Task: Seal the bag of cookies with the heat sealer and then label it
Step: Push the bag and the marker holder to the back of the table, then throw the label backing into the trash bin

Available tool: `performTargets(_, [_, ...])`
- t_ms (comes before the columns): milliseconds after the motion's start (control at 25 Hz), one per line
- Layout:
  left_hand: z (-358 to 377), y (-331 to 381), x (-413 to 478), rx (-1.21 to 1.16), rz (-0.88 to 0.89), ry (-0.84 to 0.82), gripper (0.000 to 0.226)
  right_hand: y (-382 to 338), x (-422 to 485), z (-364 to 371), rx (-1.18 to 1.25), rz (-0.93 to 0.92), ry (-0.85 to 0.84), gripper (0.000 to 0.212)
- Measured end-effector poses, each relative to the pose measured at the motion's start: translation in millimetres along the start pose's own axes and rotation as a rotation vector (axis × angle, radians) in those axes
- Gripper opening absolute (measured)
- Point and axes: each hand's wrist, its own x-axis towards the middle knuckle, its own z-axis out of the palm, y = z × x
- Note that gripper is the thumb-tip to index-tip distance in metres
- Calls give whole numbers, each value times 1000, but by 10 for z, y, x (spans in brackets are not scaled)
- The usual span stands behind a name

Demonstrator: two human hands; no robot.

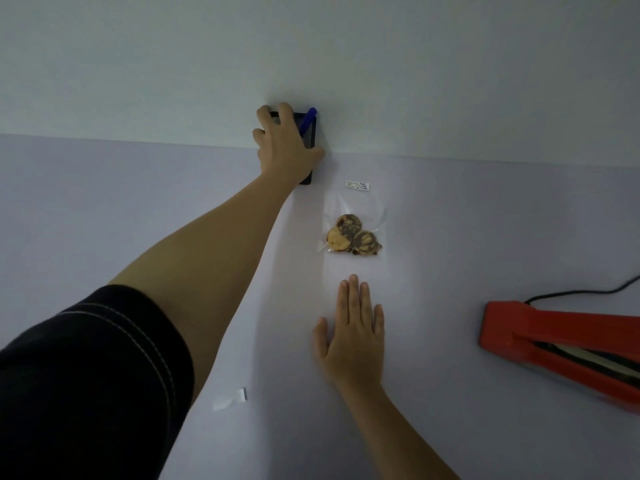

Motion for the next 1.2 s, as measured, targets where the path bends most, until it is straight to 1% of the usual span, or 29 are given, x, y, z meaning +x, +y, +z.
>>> performTargets(120, [-30, 33, -29, 39, -45, 6, 84, 0, 0, 3, 11, -4, -8, 70])
performTargets(200, [-104, 53, -125, 69, -34, 16, 92, 6, -2, 2, -2, -4, -11, 70])
performTargets(280, [-244, -2, -382, -8, 16, 56, 93, 2, -11, -41, 10, -15, -37, 69])
performTargets(320, [-325, -77, -575, -89, 46, 78, 89, 6, -17, -62, 20, -23, -48, 67])
performTargets(400, [-446, -347, -1123, -214, 86, 91, 74, 18, -38, -100, 39, -48, -59, 63])
performTargets(480, [-511, -737, -1805, -206, 54, 52, 57, 6, -124, -120, 48, -132, -53, 58])
performTargets(560, [-542, -1145, -2484, -159, -29, 22, 44, -93, -313, -87, 54, -230, -42, 57])
performTargets(640, [-575, -1477, -3120, -129, -99, 16, 41, -277, -613, -35, 90, -307, -67, 57])
performTargets(760, [-543, -1692, -3713, -106, -109, -13, 47, -499, -1026, 55, 100, -338, -131, 59])
performTargets(840, [-444, -1763, -3817, -93, -125, 6, 48, -541, -1138, 106, 67, -325, -153, 60])
performTargets(960, [-299, -1819, -3771, -81, -210, 81, 47, -522, -1168, 161, 30, -339, -145, 61])
performTargets(1080, [-197, -1837, -3790, -4, -180, 156, 43, -536, -1175, 163, 23, -326, -145, 62])
performTargets(1200, [-160, -1851, -3803, 17, -129, 219, 36, -530, -1172, 157, 46, -333, -133, 59])
